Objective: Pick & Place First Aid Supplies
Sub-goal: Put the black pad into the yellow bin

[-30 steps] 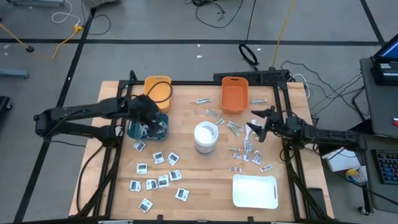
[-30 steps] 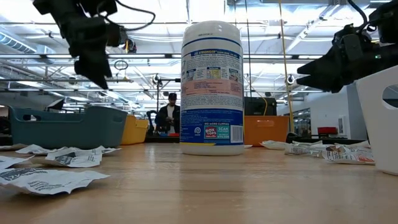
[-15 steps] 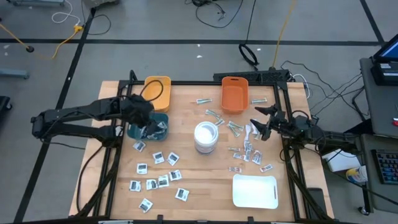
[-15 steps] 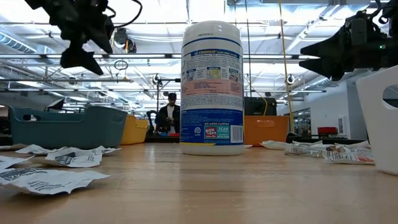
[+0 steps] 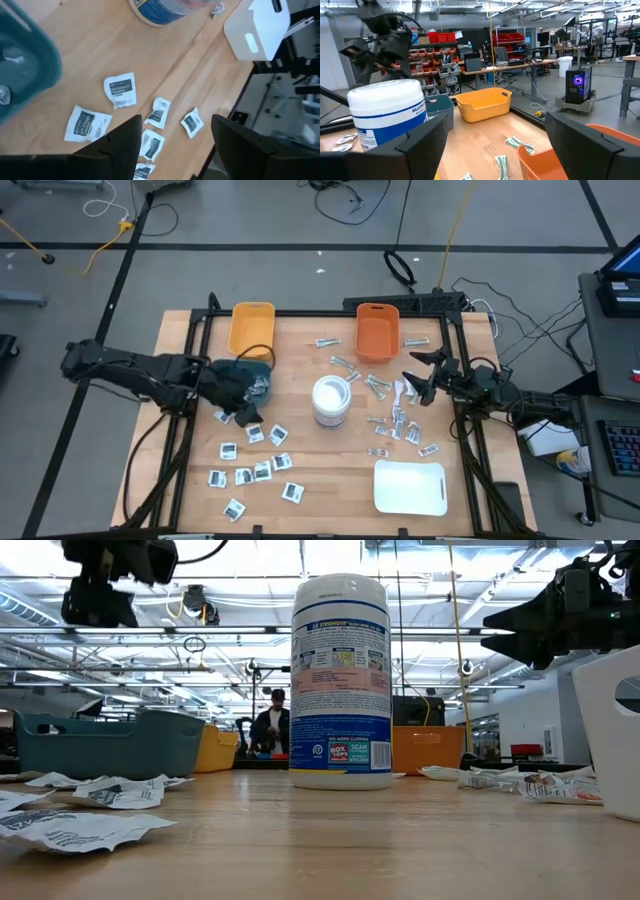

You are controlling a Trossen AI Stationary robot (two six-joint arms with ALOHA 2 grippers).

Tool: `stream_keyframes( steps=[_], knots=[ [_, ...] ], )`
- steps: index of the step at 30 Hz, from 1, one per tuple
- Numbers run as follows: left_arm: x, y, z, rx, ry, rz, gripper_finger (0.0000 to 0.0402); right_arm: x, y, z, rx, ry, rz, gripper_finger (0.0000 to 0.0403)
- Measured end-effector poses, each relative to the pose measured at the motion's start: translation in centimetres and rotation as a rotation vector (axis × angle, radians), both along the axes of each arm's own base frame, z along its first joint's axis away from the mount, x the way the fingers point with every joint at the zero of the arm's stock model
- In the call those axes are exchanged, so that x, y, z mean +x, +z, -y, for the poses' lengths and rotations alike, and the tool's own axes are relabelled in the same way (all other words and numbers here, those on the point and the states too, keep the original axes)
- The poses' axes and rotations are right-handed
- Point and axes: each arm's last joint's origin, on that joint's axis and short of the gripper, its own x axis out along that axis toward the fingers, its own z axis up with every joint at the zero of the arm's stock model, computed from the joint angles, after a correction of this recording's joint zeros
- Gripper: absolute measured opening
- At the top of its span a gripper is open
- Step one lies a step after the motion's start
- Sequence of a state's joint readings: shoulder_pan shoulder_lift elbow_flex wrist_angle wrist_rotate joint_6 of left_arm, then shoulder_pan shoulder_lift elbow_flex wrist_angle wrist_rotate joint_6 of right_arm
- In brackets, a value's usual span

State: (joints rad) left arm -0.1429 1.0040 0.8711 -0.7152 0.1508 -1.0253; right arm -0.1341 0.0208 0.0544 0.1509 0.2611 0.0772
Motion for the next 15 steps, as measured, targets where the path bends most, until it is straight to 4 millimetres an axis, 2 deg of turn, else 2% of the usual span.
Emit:
stream_keyframes(
  steps=[8, 12, 15],
  knots=[
    [3.0, 1.8, 3.1, 0.073, 0.051, -0.182, 0.0243, 0.0, 0.0, 0.0, 0.000, 0.000, 0.001, 0.0323],
    [4.6, 1.9, 4.8, 0.076, 0.057, -0.296, 0.0243, 0.0, 0.0, 0.0, 0.000, 0.000, 0.001, 0.0326],
    [6.5, 2.1, 6.1, 0.069, 0.047, -0.313, 0.0243, 0.0, 0.0, 0.0, 0.000, 0.001, 0.001, 0.0325]
  ],
)
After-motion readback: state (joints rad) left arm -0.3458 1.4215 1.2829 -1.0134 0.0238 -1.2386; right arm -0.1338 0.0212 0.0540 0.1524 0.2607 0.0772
